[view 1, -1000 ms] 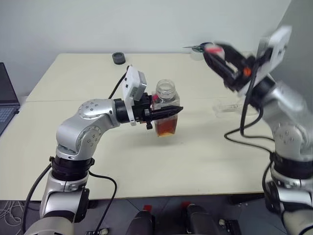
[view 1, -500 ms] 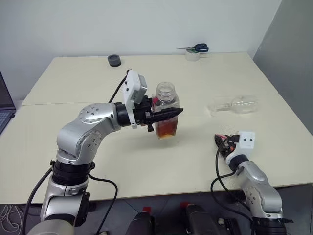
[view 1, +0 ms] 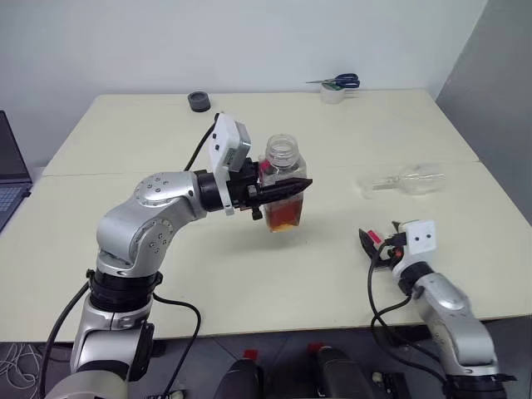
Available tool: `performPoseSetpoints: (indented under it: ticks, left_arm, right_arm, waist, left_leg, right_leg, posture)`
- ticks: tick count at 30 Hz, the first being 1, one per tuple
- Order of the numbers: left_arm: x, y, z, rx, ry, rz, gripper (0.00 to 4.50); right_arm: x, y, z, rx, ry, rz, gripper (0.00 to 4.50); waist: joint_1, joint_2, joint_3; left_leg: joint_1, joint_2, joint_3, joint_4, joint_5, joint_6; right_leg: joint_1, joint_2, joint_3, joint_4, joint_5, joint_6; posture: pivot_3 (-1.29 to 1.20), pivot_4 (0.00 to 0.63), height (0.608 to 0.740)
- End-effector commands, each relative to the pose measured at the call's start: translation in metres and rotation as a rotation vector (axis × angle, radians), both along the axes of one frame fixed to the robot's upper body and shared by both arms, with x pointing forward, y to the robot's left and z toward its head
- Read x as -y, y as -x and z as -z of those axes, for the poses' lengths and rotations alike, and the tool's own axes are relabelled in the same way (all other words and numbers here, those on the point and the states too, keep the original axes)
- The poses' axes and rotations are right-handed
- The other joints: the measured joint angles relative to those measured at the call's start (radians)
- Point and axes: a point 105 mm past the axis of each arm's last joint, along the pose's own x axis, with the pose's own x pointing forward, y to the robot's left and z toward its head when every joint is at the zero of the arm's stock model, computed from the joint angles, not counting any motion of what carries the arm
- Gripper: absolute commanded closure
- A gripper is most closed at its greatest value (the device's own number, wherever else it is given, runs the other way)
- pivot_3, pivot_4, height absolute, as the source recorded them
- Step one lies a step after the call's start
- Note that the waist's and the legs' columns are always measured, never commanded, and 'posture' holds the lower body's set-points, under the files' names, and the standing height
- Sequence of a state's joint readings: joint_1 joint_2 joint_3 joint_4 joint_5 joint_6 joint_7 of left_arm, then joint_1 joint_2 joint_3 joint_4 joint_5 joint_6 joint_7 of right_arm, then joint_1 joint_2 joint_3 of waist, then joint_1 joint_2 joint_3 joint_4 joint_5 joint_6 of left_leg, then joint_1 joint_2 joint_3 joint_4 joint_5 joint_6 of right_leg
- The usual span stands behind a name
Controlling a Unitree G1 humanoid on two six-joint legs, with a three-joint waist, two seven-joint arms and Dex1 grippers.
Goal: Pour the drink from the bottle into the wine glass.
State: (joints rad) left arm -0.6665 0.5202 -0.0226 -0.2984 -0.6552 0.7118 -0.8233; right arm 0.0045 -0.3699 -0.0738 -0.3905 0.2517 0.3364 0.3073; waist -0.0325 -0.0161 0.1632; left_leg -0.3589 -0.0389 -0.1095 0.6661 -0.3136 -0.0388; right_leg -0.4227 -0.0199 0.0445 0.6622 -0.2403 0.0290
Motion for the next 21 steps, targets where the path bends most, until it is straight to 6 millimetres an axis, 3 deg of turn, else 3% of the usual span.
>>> performPoseSetpoints:
  ticks: [1, 4, 9, 12, 17, 21]
  left_arm:
    - [-0.010, -0.013, -0.024, 0.076, 0.063, -0.096, 2.76]
    - [-0.021, -0.030, -0.025, 0.074, 0.078, -0.200, 2.76]
    - [-0.057, -0.076, -0.014, 0.096, 0.000, -0.531, 2.76]
    - [-0.087, -0.100, -0.016, 0.114, 0.009, -0.753, 2.76]
    - [-0.125, -0.118, -0.014, 0.127, 0.076, -1.029, 2.76]
    - [-0.141, -0.125, -0.005, 0.110, 0.156, -1.158, 2.76]
  right_arm:
    - [-0.044, 0.027, -0.081, 0.185, -0.070, -0.381, 0.02]
    - [-0.067, 0.046, -0.107, 0.118, -0.069, -0.649, 0.02]
    - [-0.083, 0.046, -0.126, 0.070, -0.028, -0.806, 0.02]
    - [-0.091, 0.041, -0.131, 0.073, -0.025, -0.839, 0.02]
    - [-0.109, 0.028, -0.141, 0.114, -0.050, -0.856, 0.02]
    - [-0.120, 0.025, -0.152, 0.145, -0.106, -0.881, 0.02]
  waist:
    - [-0.002, 0.000, 0.000]
    - [-0.002, 0.000, 0.000]
    - [0.004, -0.001, 0.000]
    - [0.005, -0.002, 0.000]
    - [0.006, -0.002, 0.000]
    - [0.007, -0.002, 0.000]
  left_leg:
    - [0.000, 0.000, 0.000, 0.000, 0.000, 0.000]
    - [0.001, 0.000, -0.001, 0.001, 0.000, 0.000]
    - [-0.001, 0.000, -0.003, 0.000, 0.000, 0.001]
    - [-0.002, -0.001, -0.003, 0.001, 0.000, 0.001]
    - [-0.005, -0.001, -0.004, 0.001, 0.000, 0.000]
    - [-0.006, -0.001, -0.003, 0.001, 0.000, 0.000]
  right_leg:
    - [0.000, 0.000, 0.000, 0.000, 0.000, 0.000]
    - [0.001, 0.000, 0.000, 0.001, 0.000, 0.000]
    - [0.002, -0.001, -0.005, -0.002, 0.000, 0.000]
    - [0.001, -0.002, -0.004, -0.003, 0.000, 0.000]
    - [-0.002, -0.005, -0.004, -0.004, 0.000, 0.000]
    - [-0.004, -0.006, -0.003, -0.003, 0.000, 0.000]
  posture:
    - [0.00, 0.150, 0.740]
    - [0.00, 0.150, 0.740]
    - [0.00, 0.150, 0.740]
    - [0.00, 0.150, 0.740]
    - [0.00, 0.150, 0.740]
    - [0.00, 0.150, 0.740]
